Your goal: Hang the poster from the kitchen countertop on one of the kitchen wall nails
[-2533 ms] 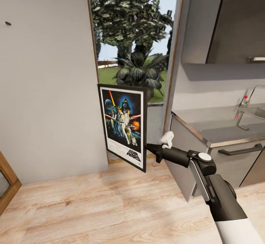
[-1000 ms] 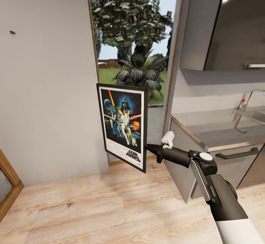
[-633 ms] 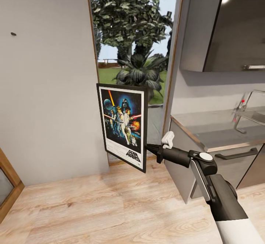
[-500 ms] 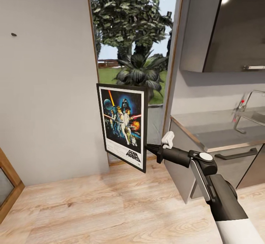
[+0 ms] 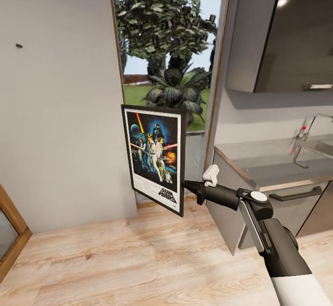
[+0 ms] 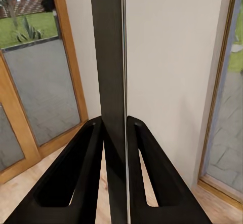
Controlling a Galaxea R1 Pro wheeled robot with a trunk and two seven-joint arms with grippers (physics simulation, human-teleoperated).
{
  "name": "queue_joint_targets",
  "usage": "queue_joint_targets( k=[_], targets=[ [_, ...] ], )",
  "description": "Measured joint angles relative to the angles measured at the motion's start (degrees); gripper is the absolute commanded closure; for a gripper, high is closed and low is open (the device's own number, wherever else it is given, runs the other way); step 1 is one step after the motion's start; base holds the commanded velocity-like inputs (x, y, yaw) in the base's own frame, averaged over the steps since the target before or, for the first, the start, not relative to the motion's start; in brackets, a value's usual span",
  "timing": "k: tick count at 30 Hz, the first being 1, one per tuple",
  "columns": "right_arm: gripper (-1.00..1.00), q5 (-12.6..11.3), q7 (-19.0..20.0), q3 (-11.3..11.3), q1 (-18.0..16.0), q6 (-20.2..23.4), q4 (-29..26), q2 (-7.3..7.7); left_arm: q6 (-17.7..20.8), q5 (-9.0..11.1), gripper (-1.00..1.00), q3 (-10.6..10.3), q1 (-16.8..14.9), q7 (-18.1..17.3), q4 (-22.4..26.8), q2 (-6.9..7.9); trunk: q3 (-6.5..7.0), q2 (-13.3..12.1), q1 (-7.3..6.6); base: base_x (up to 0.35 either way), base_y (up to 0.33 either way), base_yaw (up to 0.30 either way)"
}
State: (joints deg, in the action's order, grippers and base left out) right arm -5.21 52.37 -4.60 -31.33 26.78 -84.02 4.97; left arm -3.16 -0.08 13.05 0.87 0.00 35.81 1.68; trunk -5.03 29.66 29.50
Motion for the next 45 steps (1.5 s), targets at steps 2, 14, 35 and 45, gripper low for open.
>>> queue_joint_targets(
  k=[2,14,35,45],
  targets=[
    [1.0,0.0,0.0,0.0,0.0,0.0,0.0,0.0,0.0,0.0,-1.0,0.0,0.0,0.0,0.0,0.0,0.36,-0.8,-0.44,0.0,0.0,0.0],
    [1.0,0.0,0.0,0.0,0.0,0.0,0.0,0.0,0.0,0.0,-1.0,0.0,0.0,0.0,0.0,0.0,2.53,-5.6,-3.08,0.0,0.0,0.0],
    [1.0,0.0,0.0,0.0,0.0,0.0,0.0,0.0,0.0,0.0,-1.0,0.0,0.0,0.0,0.0,0.0,3.08,-6.9,-3.75,0.0,0.0,0.0],
    [1.0,0.0,0.0,0.0,0.0,0.0,0.0,0.0,0.0,0.0,-1.0,0.0,0.0,0.0,0.0,0.0,3.08,-6.9,-3.75,0.0,0.015,0.0]
  ],
)
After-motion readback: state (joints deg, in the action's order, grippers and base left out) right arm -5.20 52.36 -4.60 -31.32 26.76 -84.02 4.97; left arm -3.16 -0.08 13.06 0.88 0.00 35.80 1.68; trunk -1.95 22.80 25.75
